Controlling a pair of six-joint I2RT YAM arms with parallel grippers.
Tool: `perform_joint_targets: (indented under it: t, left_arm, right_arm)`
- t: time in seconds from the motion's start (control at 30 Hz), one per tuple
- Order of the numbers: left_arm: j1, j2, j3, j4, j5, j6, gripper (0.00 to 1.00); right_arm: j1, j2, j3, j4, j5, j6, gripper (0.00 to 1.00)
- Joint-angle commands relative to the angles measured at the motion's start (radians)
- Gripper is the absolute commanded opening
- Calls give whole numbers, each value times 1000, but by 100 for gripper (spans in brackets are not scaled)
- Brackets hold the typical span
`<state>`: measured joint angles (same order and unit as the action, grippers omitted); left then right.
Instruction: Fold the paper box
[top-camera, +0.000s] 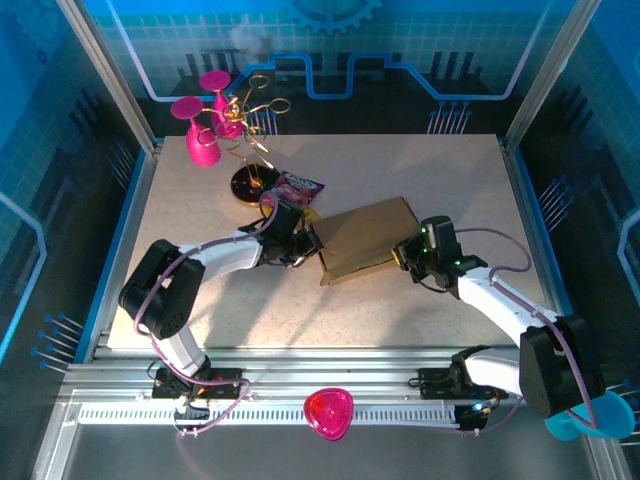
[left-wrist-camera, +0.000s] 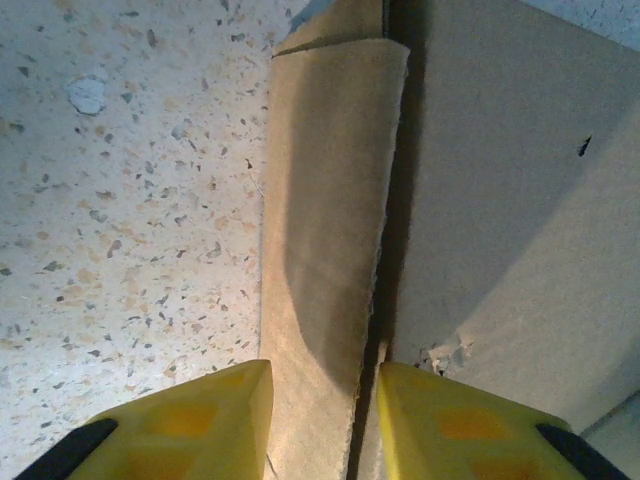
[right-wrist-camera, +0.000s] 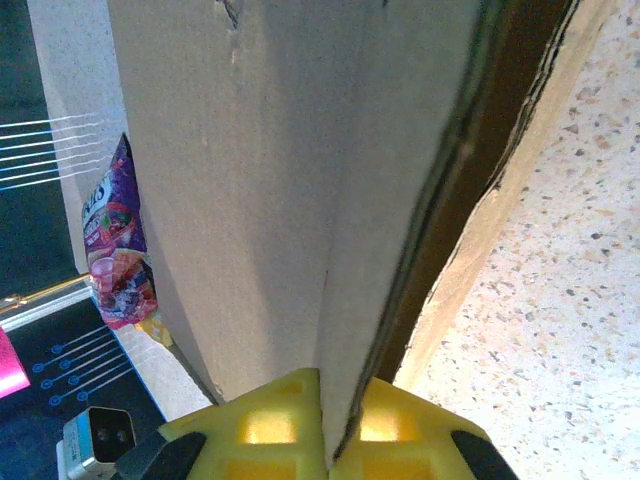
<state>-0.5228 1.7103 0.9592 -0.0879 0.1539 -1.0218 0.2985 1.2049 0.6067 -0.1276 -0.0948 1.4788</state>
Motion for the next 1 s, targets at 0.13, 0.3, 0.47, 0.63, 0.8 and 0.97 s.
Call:
perform_joint_targets:
  t: [0.13,0.3,0.47,0.63,0.8,0.97]
  left_arm:
    - [-19,27,-3,15,-7,-18,28]
    - [-19,20,-10,31,-7,-21,13]
    - [-17,20,3,-2,-10,-9,7]
    - [-11,26,5,-37,3,19,0]
    - [-3,15,1,-83,0,70,0]
    - [12,-24,-11,-111,-8,144,0]
  right_arm:
    - [-16,14,5,-68,-18,-77,0]
    - [-19,21,21,-96,-20,-116,0]
    - [-25,28,43,-131,-19,-174,1]
    - [-36,6,169,-247,24,-342,37]
    - [-38,-7,418,-463,58,-547,63]
    - [-44,-5,636,-621,130,-743,77]
